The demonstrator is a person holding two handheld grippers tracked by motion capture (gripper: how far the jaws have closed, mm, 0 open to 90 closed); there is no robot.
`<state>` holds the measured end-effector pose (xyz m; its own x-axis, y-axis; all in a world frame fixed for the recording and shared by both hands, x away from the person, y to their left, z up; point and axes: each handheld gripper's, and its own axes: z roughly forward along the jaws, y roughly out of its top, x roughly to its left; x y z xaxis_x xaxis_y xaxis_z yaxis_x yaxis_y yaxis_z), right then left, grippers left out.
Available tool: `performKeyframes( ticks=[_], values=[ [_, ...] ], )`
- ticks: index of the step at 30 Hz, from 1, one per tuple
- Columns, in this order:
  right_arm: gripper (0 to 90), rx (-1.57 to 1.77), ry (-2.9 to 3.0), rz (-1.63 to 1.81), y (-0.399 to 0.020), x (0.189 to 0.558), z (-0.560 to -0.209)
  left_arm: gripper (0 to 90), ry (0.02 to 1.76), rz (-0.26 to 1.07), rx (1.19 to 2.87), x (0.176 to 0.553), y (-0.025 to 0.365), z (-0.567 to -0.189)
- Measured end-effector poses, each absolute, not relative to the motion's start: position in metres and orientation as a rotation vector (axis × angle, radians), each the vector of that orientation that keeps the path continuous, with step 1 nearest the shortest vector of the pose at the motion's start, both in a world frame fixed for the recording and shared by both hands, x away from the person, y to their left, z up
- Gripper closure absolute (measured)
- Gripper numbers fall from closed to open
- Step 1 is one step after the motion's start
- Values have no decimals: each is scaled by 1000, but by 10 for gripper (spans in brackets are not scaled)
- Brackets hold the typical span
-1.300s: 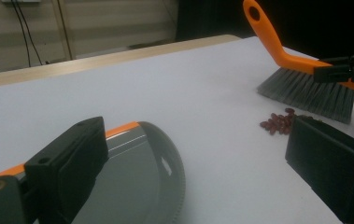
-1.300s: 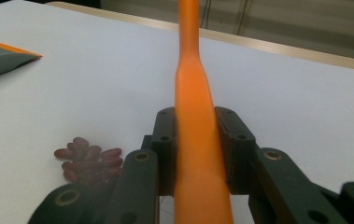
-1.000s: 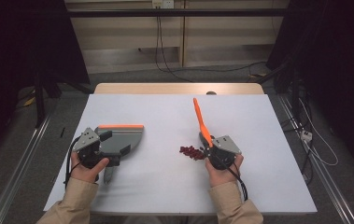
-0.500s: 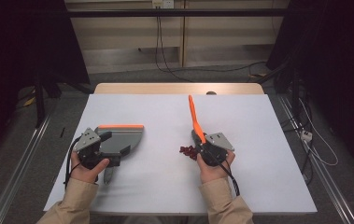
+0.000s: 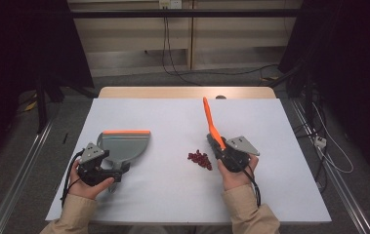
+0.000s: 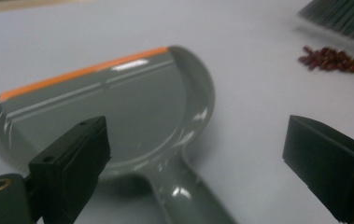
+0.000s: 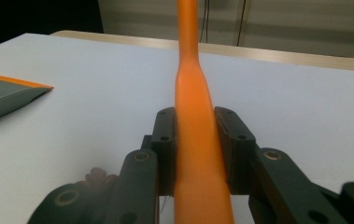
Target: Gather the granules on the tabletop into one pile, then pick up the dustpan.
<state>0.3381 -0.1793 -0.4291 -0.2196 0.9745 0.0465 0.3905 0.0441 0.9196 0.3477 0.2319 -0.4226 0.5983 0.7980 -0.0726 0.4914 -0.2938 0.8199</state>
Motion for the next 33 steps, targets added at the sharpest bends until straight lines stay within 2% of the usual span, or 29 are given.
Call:
performKeyframes(
  ticks=[6,15,19,25,29,31,32,33],
  values=[
    [712,1366,1684,1177,-190,331,-426,118,1121,487,2044,343,240,-438],
    [712,1375,1678,1199,-204,330,-429,169,1245,450,2000,344,265,-440],
    [712,1373,1674,1207,-205,330,-427,326,1248,416,2003,350,269,-441],
    [711,1373,1683,1215,-205,330,-427,466,1248,351,2047,362,260,-440],
    [712,1376,1684,1214,-207,331,-427,503,1270,334,2075,371,253,-444],
    [712,1379,1687,1213,-208,331,-428,547,1265,338,2081,373,252,-445],
    [712,1377,1689,1214,-209,331,-428,624,1251,315,2081,374,253,-444],
    [711,1378,1689,1212,-209,331,-428,624,1251,303,2083,375,253,-444]
  ],
)
